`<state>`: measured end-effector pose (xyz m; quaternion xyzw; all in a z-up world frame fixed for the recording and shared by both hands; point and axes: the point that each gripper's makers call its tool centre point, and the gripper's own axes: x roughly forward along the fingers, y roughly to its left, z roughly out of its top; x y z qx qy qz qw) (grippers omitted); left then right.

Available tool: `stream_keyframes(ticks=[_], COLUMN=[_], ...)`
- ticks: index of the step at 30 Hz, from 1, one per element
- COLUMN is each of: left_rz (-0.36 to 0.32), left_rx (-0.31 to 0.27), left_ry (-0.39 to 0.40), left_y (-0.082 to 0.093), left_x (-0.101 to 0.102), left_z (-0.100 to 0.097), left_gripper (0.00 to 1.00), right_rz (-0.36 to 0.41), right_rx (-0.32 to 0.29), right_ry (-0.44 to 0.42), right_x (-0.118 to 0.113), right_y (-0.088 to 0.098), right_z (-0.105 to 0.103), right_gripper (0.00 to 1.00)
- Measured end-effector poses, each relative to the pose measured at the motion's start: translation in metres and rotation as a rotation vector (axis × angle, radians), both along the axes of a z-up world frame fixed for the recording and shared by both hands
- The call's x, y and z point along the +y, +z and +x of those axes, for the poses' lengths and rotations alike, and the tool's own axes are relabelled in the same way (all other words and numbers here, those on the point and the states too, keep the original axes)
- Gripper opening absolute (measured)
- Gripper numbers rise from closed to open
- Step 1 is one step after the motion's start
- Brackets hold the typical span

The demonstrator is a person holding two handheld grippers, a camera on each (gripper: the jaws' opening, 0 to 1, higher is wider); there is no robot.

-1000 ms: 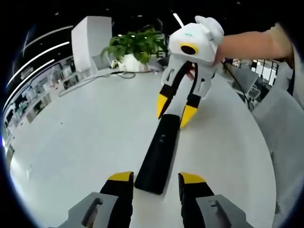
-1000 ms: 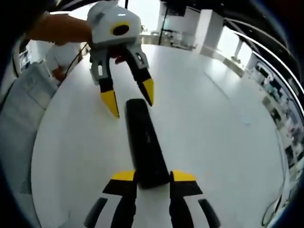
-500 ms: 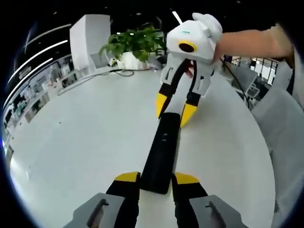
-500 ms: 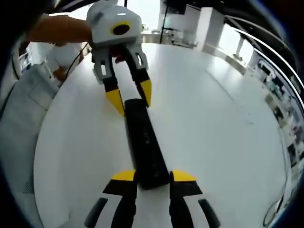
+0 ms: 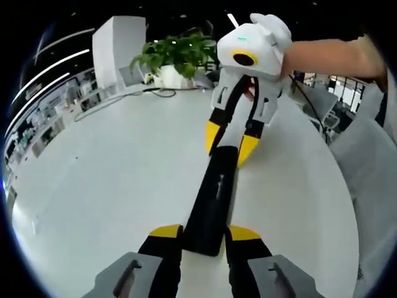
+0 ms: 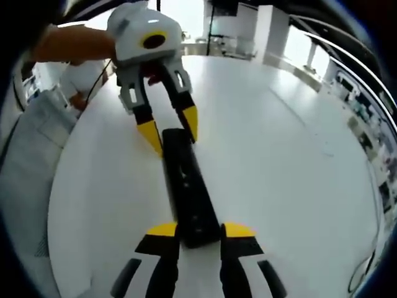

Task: Press the specified remote control buttons in sequence, fully releasing each button before pressing the next.

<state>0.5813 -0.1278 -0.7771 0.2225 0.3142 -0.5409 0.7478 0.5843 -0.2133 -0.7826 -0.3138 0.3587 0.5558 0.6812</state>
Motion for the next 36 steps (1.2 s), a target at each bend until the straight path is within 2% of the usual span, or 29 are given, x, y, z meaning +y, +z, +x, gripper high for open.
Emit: stream_keyframes(ticks=[23, 36], left_rz=[0.045, 0.046], left_rx=[-0.027, -0.04], left_ry=[-0.059, -0.071], left_y=[0.0008, 0.0044], left_x=[-0.0034, -0.0043], left_z=[-0.0058, -0.0069], left_gripper=[0.25, 0.25], right_rz=[-0.031, -0.031], right_rx=[-0.026, -0.033], right_ry=[0.045, 0.049], right_x=[-0.0017, -0.0042], right_y=[0.0006, 0.0032], right_z=[-0.0044, -0.0084], right_gripper=[0.2, 0.2])
